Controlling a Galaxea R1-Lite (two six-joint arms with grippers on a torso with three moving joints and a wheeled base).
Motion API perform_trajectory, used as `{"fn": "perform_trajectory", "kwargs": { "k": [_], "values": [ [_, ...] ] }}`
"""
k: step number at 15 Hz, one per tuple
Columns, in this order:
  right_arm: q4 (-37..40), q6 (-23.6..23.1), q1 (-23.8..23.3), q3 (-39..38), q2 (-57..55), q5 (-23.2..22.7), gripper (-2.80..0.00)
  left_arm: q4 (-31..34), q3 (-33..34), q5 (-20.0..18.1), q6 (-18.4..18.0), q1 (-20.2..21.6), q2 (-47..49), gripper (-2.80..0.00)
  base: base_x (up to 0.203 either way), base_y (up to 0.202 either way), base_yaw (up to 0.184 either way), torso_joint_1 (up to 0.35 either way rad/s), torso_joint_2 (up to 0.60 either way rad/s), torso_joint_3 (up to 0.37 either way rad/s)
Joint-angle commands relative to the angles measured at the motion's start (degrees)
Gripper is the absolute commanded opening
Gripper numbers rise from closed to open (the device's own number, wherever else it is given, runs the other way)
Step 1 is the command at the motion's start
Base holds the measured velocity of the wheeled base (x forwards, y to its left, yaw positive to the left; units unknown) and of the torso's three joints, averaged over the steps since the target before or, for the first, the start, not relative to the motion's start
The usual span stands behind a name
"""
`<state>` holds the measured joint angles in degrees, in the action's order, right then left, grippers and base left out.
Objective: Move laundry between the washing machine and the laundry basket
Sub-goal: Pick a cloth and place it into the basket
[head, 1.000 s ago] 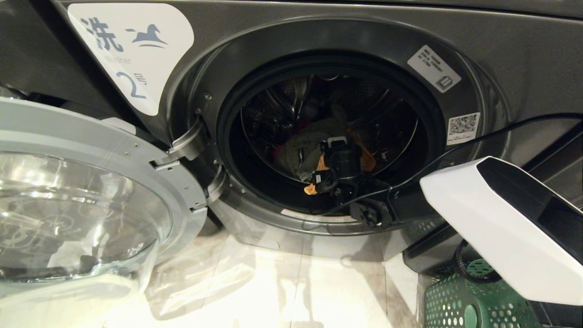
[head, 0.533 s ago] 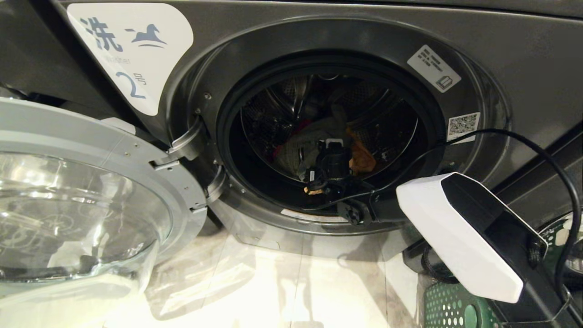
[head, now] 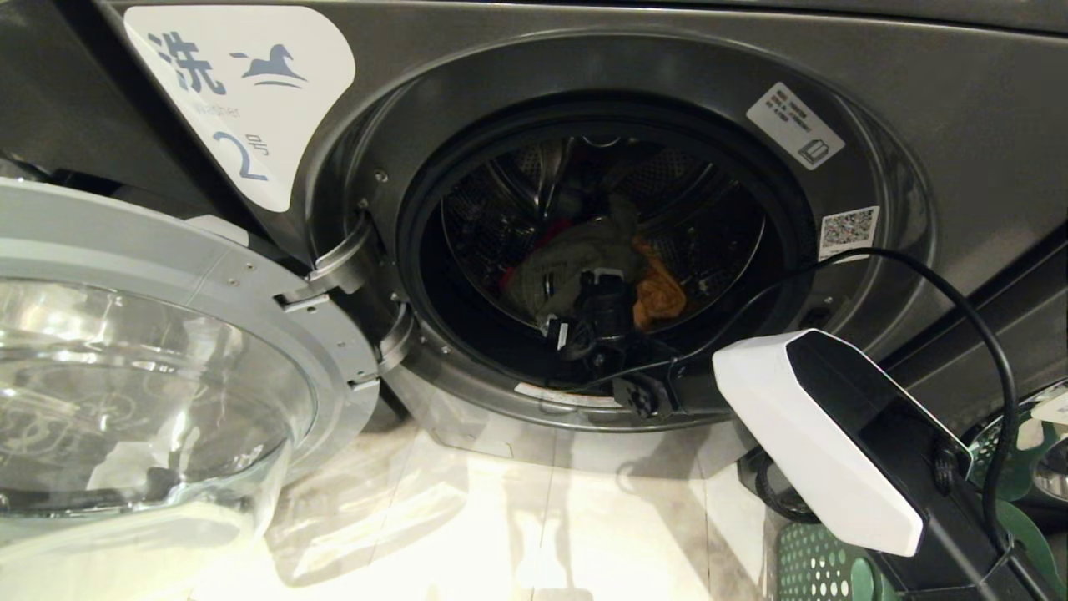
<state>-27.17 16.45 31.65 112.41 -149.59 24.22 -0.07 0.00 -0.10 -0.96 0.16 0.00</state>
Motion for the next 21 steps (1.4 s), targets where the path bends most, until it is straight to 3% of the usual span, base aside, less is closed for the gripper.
{"fn": "perform_trajectory", "kwargs": {
  "k": [1,4,6,15,21],
  "values": [
    [-1.73,0.22,-0.01,0.26,0.39,-0.02,0.00,-0.01,0.00,0.01,0.00,0.02,0.00,-2.80,0.000,0.000,0.000,0.000,0.00,0.000],
    [-3.12,1.35,-0.49,0.11,2.66,-2.12,0.00,-0.01,0.00,0.01,0.00,0.02,0.00,-2.80,0.000,0.000,0.000,0.000,0.00,0.000],
    [-1.90,3.70,-0.71,-0.49,3.72,-5.92,0.00,-0.01,0.00,0.01,0.00,0.02,0.00,-2.80,0.000,0.000,0.000,0.000,0.00,0.000],
    [-4.25,3.17,-0.76,0.26,-1.40,-10.91,0.00,-0.01,0.00,0.01,0.00,0.02,0.00,-2.80,0.000,0.000,0.000,0.000,0.00,0.000],
    [-4.65,2.45,-0.99,0.35,-1.84,-7.86,0.00,-0.01,0.00,0.01,0.00,0.02,0.00,-2.80,0.000,0.000,0.000,0.000,0.00,0.000]
  ]
}}
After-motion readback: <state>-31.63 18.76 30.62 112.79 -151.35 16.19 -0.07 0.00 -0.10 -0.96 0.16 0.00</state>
